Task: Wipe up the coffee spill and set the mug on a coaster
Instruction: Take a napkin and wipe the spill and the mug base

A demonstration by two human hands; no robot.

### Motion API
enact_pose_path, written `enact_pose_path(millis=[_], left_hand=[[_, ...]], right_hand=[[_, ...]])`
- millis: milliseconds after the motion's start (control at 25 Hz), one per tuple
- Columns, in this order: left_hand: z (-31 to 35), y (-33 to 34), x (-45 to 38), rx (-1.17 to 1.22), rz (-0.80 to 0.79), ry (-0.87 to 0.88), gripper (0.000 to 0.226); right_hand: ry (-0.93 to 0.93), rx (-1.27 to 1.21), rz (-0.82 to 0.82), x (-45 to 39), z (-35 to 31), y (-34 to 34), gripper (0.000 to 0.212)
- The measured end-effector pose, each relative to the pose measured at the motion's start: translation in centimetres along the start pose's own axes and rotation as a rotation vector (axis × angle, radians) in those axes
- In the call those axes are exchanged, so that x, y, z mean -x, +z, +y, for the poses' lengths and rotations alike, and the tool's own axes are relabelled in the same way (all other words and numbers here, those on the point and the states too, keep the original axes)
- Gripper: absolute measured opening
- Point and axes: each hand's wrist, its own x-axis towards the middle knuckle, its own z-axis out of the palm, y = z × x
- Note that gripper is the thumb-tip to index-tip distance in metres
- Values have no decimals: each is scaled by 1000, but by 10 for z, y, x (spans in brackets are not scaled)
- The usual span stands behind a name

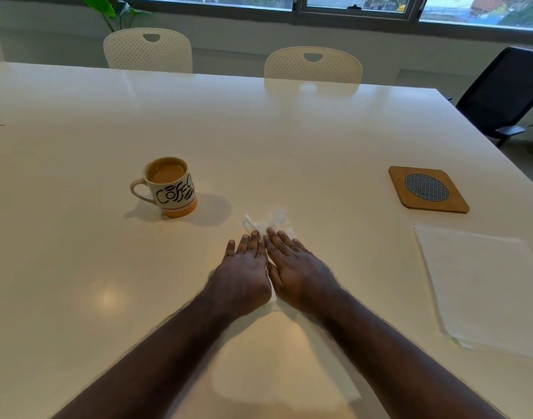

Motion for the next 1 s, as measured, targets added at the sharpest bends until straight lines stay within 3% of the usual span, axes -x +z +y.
enact_pose_path(millis=[560, 1000], left_hand=[[21, -7, -40, 14, 8, 103, 59], [-30, -28, -57, 28, -34, 5, 60]], right_hand=[[225, 10, -25, 8, 20, -4, 66], [173, -56, -64, -54, 0, -12, 67]])
